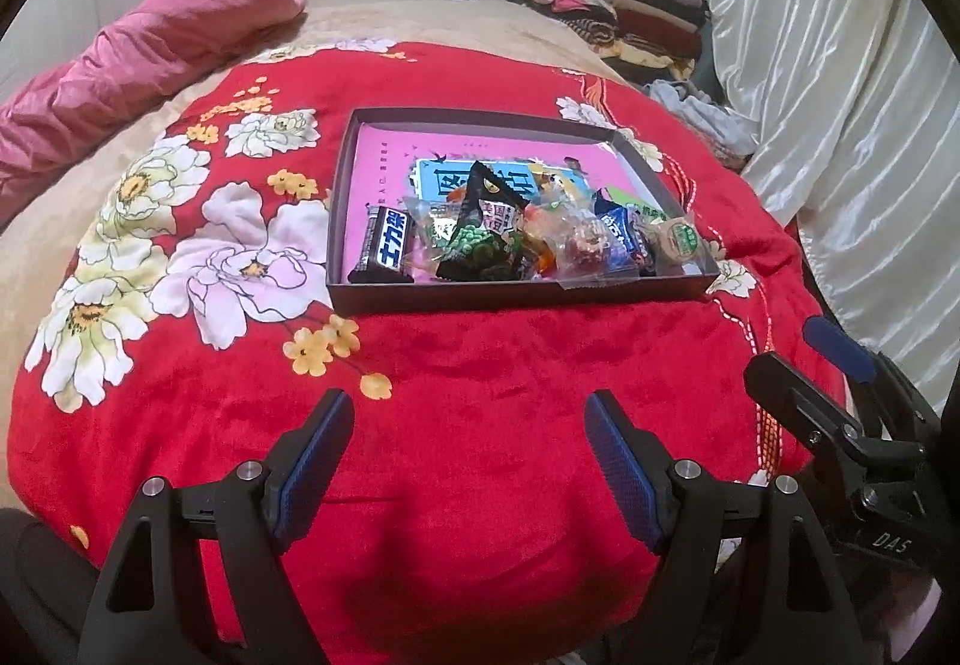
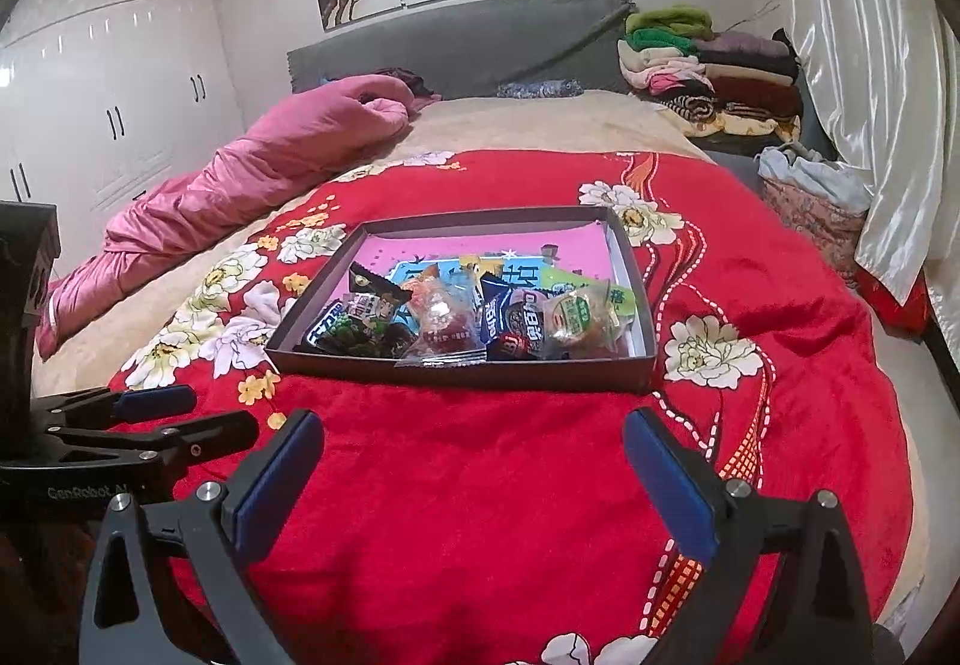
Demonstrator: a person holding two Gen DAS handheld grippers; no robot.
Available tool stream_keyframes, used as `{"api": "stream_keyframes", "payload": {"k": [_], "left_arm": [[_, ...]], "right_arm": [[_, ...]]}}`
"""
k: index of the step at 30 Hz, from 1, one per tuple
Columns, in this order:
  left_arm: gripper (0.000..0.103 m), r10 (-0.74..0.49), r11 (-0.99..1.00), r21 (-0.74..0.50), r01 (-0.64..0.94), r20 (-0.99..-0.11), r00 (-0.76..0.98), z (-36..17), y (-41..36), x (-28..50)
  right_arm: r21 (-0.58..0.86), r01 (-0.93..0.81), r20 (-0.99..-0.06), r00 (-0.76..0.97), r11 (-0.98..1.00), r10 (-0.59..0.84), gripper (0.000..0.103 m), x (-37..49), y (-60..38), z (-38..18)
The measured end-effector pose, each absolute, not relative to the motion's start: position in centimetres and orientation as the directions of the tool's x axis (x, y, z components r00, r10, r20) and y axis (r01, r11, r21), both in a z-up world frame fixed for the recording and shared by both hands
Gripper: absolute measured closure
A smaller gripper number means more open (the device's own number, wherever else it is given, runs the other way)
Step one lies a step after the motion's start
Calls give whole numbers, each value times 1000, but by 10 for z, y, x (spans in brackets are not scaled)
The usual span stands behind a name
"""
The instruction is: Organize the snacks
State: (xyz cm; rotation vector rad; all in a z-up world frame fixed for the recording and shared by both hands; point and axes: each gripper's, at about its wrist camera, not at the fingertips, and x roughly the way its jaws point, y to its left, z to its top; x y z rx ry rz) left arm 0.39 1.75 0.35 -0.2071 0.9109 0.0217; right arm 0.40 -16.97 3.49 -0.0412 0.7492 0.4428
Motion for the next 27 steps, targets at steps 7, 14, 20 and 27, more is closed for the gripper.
{"api": "stream_keyframes", "payload": {"k": [7, 14, 20, 27], "left_arm": [[22, -78, 980, -172, -99, -791, 606, 2, 16, 5], [22, -56, 982, -153, -110, -794, 605, 2, 17, 6], [22, -64, 981, -160, -107, -794, 605, 3, 18, 6], [22, -63, 981, -159, -108, -797, 601, 1, 17, 6]], "right_arm": [[124, -398, -672, 640, 909, 372, 2, 7, -171, 33], [122, -401, -675, 638, 908, 372, 2, 7, -172, 32], [127, -394, -675, 638, 910, 370, 2, 8, -173, 30], [126, -395, -678, 636, 910, 369, 2, 8, -172, 29]]}}
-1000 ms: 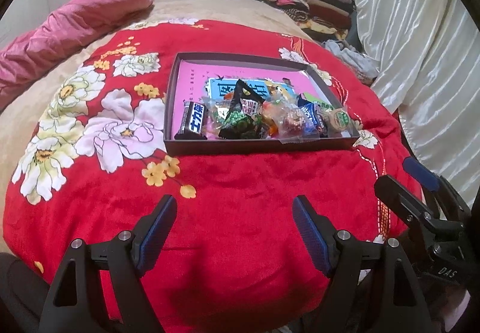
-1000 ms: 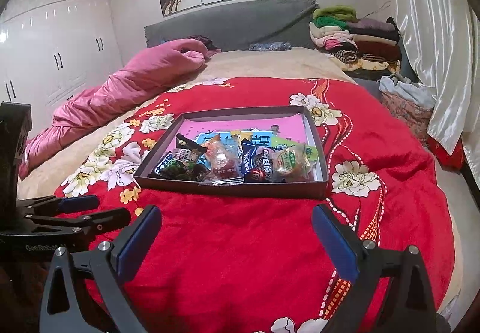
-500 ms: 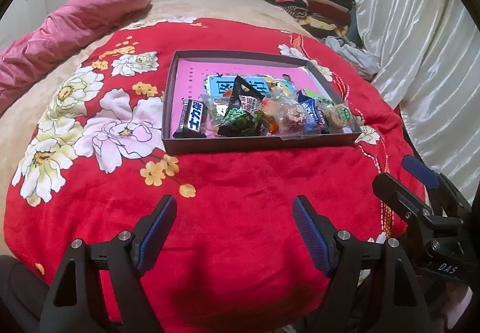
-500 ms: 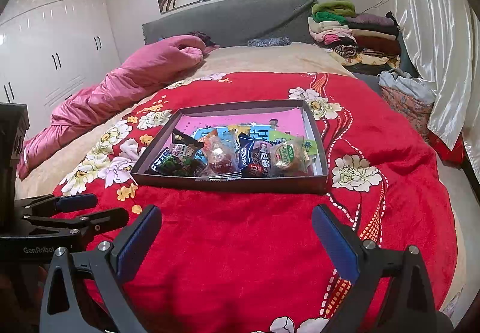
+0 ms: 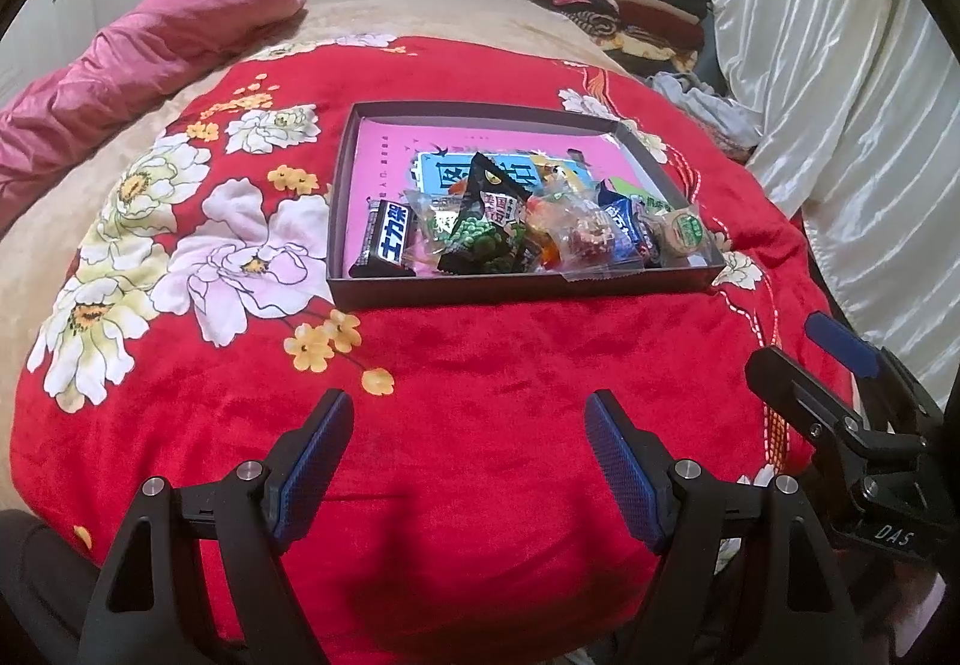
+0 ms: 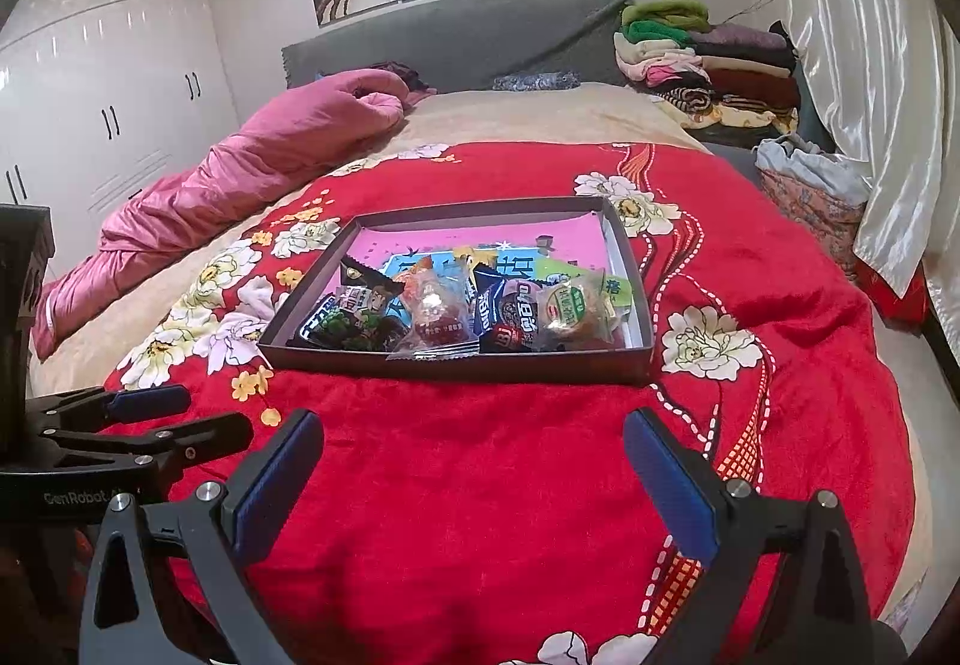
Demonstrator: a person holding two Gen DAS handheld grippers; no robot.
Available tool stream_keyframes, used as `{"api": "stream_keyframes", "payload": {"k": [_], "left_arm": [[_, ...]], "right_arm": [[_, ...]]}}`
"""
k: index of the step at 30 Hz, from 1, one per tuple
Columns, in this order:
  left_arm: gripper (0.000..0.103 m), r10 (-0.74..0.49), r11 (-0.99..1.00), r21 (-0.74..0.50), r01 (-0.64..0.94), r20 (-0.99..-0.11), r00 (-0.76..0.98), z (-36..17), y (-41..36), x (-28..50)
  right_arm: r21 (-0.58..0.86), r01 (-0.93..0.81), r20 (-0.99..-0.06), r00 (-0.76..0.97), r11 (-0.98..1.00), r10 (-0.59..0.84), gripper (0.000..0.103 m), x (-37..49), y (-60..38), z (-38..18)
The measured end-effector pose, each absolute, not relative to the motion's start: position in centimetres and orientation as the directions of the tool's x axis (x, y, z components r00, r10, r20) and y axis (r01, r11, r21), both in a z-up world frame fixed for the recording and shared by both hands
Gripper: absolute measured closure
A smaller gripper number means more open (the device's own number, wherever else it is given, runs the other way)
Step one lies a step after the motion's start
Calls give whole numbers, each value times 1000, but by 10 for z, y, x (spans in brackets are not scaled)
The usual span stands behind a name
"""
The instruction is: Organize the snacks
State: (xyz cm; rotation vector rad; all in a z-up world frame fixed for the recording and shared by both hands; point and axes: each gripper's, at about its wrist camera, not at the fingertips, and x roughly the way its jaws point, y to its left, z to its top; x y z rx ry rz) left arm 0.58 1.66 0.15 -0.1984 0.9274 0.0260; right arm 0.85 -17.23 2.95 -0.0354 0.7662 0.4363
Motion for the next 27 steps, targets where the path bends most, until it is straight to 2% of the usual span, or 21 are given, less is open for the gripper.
{"api": "stream_keyframes", "payload": {"k": [27], "left_arm": [[22, -46, 982, -146, -119, -798, 601, 2, 16, 6]], "right_arm": [[122, -392, -670, 645, 912, 367, 2, 8, -173, 31]]}}
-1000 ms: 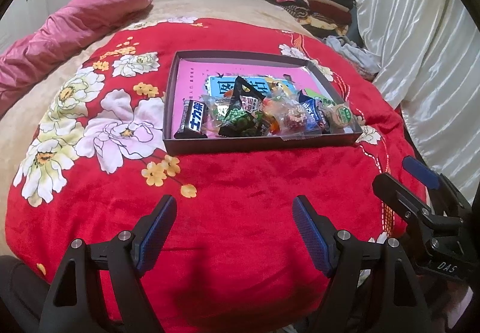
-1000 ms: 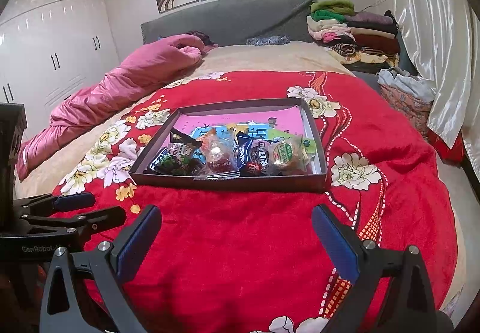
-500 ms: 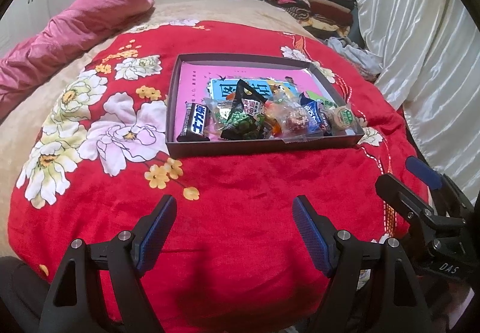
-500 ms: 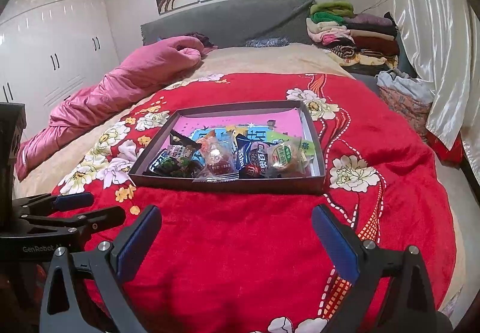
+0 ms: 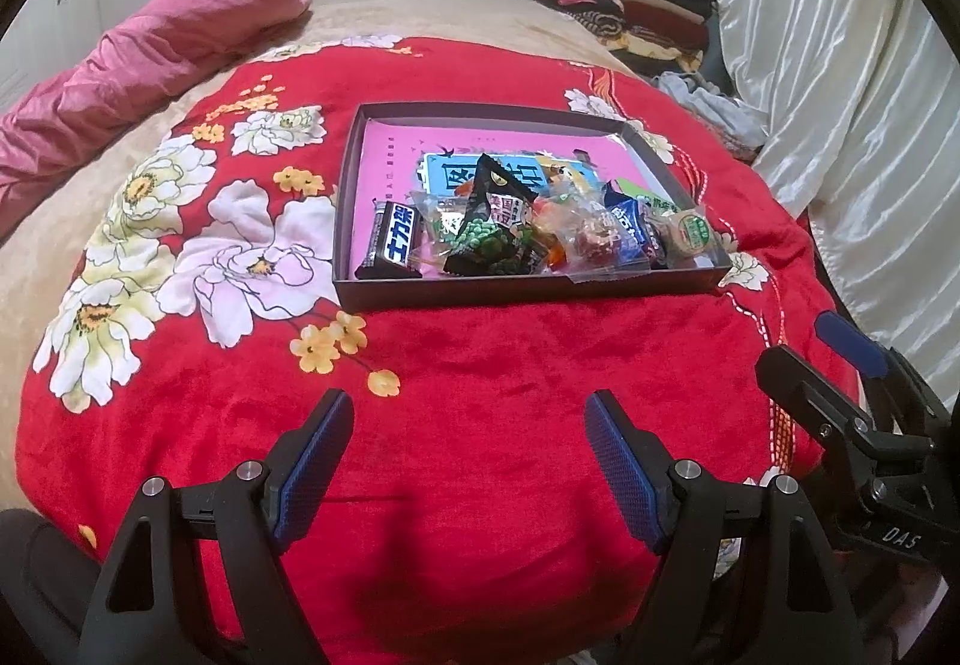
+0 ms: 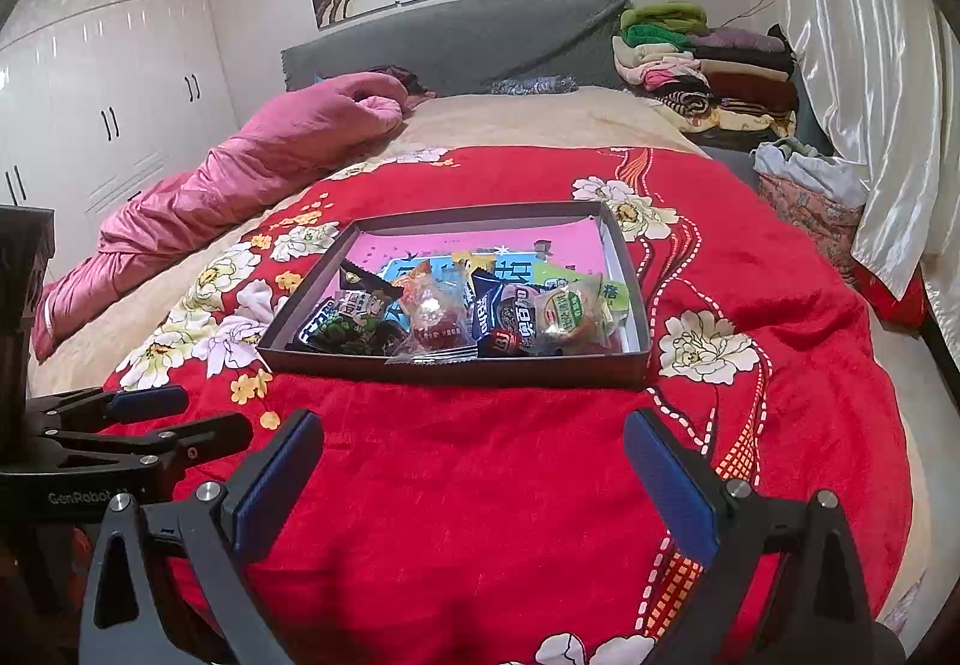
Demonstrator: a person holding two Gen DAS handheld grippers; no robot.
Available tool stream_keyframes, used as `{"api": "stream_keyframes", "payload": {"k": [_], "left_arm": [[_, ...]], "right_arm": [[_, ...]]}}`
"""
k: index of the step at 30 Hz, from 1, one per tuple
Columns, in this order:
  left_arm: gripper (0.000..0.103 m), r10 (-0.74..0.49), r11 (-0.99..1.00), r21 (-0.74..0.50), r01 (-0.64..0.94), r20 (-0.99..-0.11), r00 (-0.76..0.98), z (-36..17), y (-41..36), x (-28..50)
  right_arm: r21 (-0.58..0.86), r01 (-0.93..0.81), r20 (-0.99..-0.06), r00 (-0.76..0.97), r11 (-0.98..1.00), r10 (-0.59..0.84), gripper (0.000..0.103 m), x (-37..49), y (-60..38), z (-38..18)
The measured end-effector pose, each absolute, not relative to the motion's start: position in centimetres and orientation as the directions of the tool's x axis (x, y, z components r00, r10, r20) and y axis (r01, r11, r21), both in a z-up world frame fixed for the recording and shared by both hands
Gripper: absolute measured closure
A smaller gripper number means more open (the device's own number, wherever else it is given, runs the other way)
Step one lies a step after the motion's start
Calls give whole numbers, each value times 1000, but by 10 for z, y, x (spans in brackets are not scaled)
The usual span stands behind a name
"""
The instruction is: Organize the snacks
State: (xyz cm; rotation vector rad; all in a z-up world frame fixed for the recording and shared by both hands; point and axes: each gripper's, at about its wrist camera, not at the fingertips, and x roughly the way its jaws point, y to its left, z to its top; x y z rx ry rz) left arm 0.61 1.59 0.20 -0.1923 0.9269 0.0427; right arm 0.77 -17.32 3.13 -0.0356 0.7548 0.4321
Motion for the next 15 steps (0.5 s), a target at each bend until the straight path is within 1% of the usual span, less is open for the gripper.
{"api": "stream_keyframes", "payload": {"k": [8, 15], "left_arm": [[22, -58, 979, -166, -121, -789, 612, 3, 17, 5], [22, -31, 978, -154, -138, -769, 639, 8, 19, 7]], "right_arm": [[117, -392, -665, 652, 913, 365, 2, 8, -174, 33], [111, -388, -657, 662, 915, 361, 2, 9, -175, 34]]}}
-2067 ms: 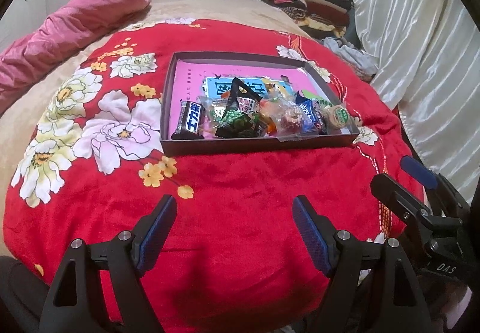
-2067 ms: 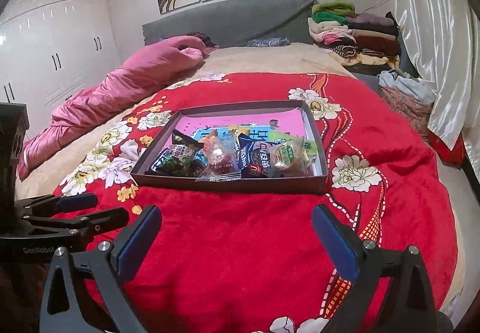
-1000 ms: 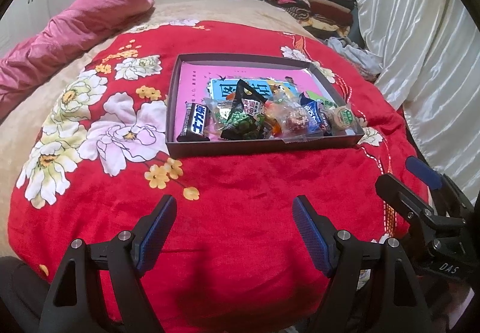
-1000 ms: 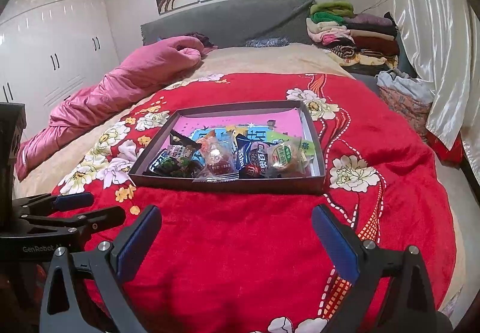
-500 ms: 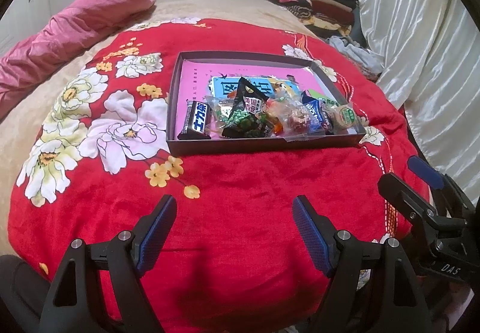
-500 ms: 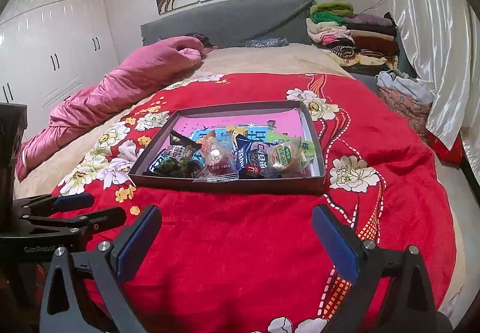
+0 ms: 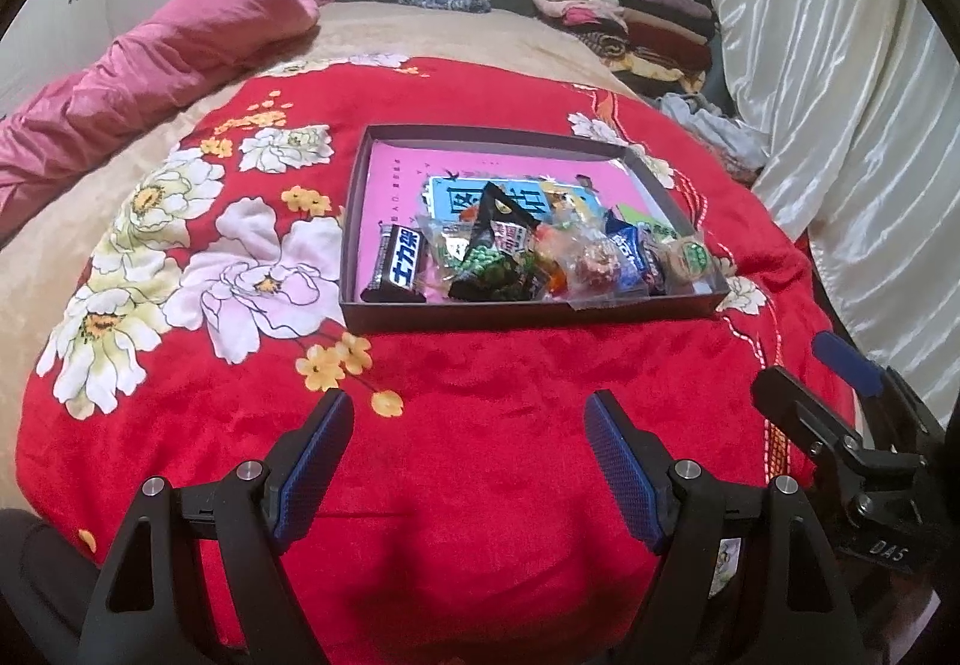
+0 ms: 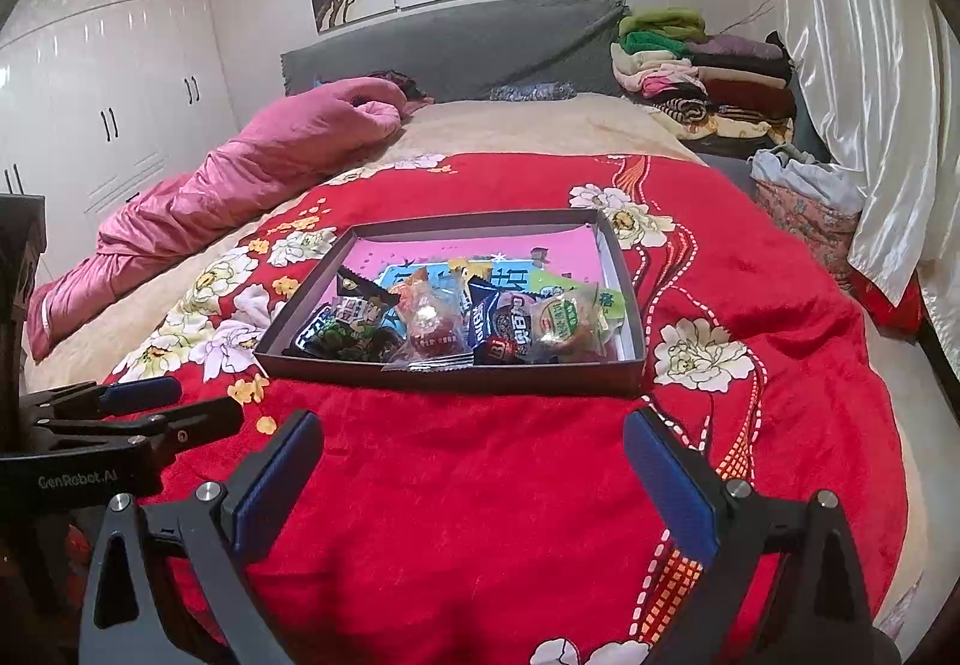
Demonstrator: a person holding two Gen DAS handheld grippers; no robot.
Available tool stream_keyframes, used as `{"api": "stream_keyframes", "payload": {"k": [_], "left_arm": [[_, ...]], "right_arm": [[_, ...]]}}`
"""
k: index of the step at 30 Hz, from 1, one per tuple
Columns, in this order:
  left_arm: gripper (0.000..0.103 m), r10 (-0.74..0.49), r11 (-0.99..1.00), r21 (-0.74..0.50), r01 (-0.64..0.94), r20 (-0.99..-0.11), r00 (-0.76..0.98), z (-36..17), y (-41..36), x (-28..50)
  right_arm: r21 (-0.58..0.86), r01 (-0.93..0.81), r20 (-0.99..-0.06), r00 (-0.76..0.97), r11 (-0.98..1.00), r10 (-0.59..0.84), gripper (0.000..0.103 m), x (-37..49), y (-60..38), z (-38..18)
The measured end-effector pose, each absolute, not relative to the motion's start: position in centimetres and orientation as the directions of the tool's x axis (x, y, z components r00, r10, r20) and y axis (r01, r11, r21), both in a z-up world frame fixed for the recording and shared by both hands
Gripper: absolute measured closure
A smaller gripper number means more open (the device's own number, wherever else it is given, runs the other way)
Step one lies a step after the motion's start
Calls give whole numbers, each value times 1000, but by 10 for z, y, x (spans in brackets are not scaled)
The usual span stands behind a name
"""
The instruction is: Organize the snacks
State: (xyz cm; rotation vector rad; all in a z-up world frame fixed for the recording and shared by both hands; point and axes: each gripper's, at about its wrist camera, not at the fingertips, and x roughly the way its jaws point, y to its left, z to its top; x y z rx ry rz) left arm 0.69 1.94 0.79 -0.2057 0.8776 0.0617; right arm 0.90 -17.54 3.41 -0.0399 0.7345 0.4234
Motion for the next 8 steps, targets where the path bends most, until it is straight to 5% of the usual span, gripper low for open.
{"api": "stream_keyframes", "payload": {"k": [8], "left_arm": [[22, 40, 961, -153, -232, -748, 662, 6, 46, 23]], "right_arm": [[96, -364, -646, 685, 926, 337, 2, 21, -182, 32]]}}
